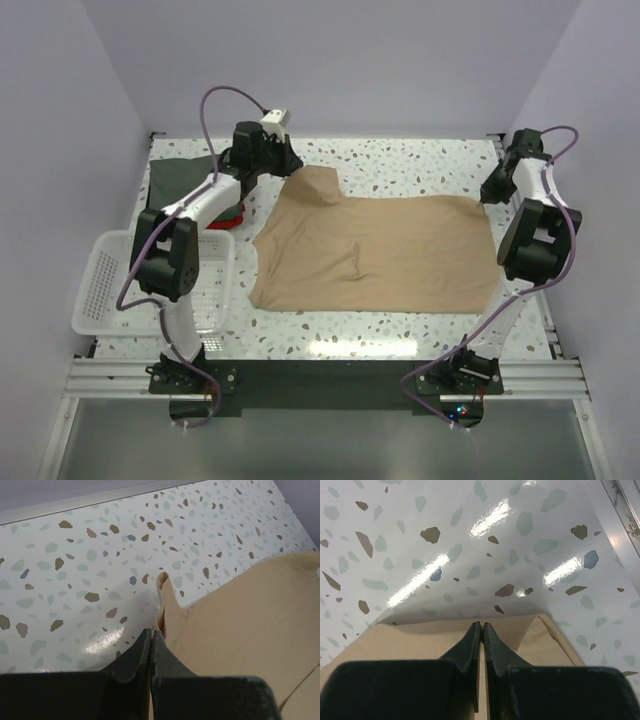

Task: Fold and stack the t-shirts
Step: Fold the tshirt

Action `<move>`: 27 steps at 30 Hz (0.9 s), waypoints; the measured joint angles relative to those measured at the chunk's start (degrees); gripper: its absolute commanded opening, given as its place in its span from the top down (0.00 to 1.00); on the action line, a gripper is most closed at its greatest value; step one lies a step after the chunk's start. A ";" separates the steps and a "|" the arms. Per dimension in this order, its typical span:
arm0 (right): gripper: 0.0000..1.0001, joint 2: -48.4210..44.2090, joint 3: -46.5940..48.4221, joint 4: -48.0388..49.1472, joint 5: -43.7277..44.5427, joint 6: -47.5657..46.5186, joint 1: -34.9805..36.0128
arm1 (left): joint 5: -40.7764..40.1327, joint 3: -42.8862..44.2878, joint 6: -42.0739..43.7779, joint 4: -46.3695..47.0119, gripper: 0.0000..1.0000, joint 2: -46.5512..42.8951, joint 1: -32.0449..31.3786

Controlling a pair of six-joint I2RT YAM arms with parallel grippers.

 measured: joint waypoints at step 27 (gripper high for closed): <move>1.00 -14.67 -17.49 1.27 8.50 -7.23 -0.50 | 0.48 -33.88 -0.50 -3.34 1.00 -36.65 -8.76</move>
